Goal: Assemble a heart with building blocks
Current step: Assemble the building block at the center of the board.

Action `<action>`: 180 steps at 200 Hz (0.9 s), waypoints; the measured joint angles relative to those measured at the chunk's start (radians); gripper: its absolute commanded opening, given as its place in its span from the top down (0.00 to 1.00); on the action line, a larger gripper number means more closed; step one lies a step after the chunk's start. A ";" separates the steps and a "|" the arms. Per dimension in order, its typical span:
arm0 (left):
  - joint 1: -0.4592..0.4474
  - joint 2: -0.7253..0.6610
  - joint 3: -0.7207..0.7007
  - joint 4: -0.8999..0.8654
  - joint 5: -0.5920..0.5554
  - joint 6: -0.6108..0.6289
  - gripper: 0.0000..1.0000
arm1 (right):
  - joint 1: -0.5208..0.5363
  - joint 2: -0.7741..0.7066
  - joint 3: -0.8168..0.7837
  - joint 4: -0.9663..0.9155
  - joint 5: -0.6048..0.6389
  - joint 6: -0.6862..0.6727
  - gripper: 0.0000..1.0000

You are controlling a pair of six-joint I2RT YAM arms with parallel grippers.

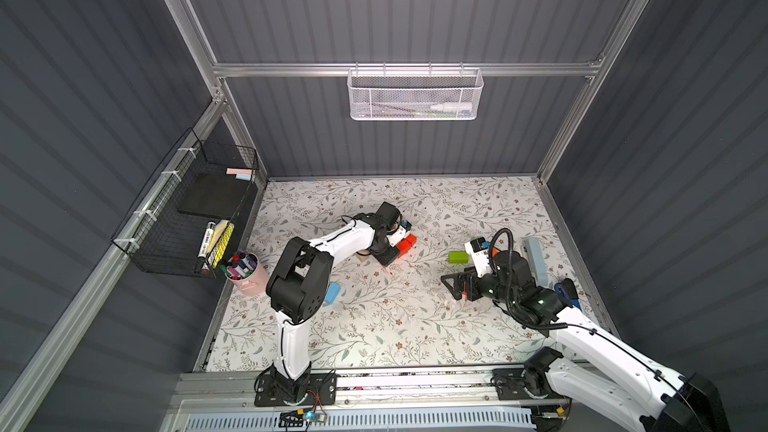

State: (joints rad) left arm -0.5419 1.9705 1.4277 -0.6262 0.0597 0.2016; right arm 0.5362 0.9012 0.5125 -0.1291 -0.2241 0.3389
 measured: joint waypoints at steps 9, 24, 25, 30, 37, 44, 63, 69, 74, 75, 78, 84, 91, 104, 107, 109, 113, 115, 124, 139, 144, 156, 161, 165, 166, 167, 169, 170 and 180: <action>0.000 0.002 0.003 -0.001 0.000 0.000 0.73 | 0.000 0.000 0.000 0.000 0.001 -0.002 0.01; 0.000 0.007 0.010 -0.003 0.000 0.000 0.73 | 0.000 0.000 0.000 -0.003 0.004 -0.002 0.01; 0.000 0.007 0.011 -0.003 0.000 0.000 0.73 | 0.000 0.000 0.000 -0.003 0.004 -0.003 0.01; 0.000 0.009 0.012 -0.003 0.000 0.000 0.73 | 0.000 0.000 0.000 -0.004 0.004 -0.003 0.01; 0.000 0.010 0.013 -0.003 0.000 -0.001 0.73 | 0.000 0.000 0.000 -0.006 0.004 -0.003 0.01; 0.000 0.011 0.013 -0.004 0.001 -0.001 0.72 | 0.000 0.000 0.000 -0.007 0.005 -0.003 0.01; -0.001 0.013 0.013 -0.006 0.005 -0.003 0.70 | 0.000 0.000 0.000 -0.008 0.007 -0.003 0.01; -0.001 0.013 0.013 -0.008 0.007 -0.003 0.69 | 0.000 0.000 0.000 -0.009 0.008 -0.003 0.01; -0.002 0.013 0.013 -0.011 0.008 -0.003 0.68 | 0.000 0.000 0.000 -0.009 0.008 -0.003 0.01; -0.002 0.013 0.013 -0.012 0.008 -0.003 0.68 | 0.000 0.000 0.000 -0.009 0.008 -0.003 0.01; -0.003 0.013 0.013 -0.013 0.008 -0.003 0.68 | 0.000 0.000 0.000 -0.010 0.008 -0.003 0.01; -0.004 0.013 0.013 -0.016 0.008 -0.003 0.68 | 0.000 0.000 0.000 -0.010 0.008 -0.003 0.01; -0.006 0.013 0.013 -0.019 0.009 -0.003 0.68 | 0.000 0.000 0.000 -0.010 0.008 -0.003 0.01; -0.008 0.013 0.013 -0.023 0.013 -0.004 0.67 | 0.000 0.000 0.000 -0.010 0.008 -0.003 0.01; -0.009 0.013 0.013 -0.023 0.015 -0.005 0.67 | 0.000 0.000 0.000 -0.010 0.008 -0.002 0.01; -0.010 0.013 0.013 -0.023 0.016 -0.005 0.67 | 0.000 0.001 0.000 -0.009 0.008 -0.002 0.01; -0.010 0.013 0.013 -0.023 0.019 -0.008 0.67 | 0.000 0.001 0.000 -0.009 0.009 -0.001 0.02; -0.010 0.013 0.013 -0.023 0.019 -0.008 0.67 | 0.000 0.002 0.000 -0.008 0.010 -0.001 0.02; -0.011 0.013 0.013 -0.023 0.021 -0.011 0.67 | 0.000 0.007 0.000 -0.006 0.012 0.003 0.02; -0.011 0.013 0.013 -0.023 0.027 -0.017 0.67 | 0.000 0.025 0.006 -0.007 0.015 0.013 0.02; -0.011 0.013 0.013 -0.023 0.027 -0.019 0.67 | 0.000 0.035 0.009 -0.006 0.015 0.017 0.03; -0.011 0.013 0.014 -0.023 0.027 -0.023 0.66 | 0.000 0.056 0.018 -0.005 0.014 0.023 0.03; -0.011 0.013 0.015 -0.025 0.026 -0.026 0.65 | 0.000 0.064 0.021 -0.003 0.014 0.026 0.03; -0.011 0.013 0.016 -0.026 0.026 -0.028 0.65 | 0.000 0.069 0.023 -0.003 0.014 0.028 0.03; -0.011 0.013 0.016 -0.027 0.026 -0.029 0.65 | 0.000 0.070 0.024 -0.003 0.014 0.028 0.03; -0.011 0.013 0.016 -0.027 0.026 -0.029 0.65 | 0.000 0.071 0.024 -0.002 0.014 0.028 0.03; -0.011 0.014 0.017 -0.027 0.026 -0.031 0.65 | 0.000 0.073 0.025 -0.001 0.014 0.029 0.03; -0.011 0.014 0.018 -0.027 0.026 -0.031 0.65 | 0.000 0.074 0.025 0.000 0.014 0.029 0.03; -0.011 0.016 0.023 -0.029 0.026 -0.038 0.64 | 0.000 0.078 0.027 0.003 0.013 0.035 0.03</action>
State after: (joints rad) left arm -0.5529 1.9865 1.4506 -0.6556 0.0853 0.1635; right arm 0.5362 0.9794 0.5396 -0.1265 -0.2108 0.3737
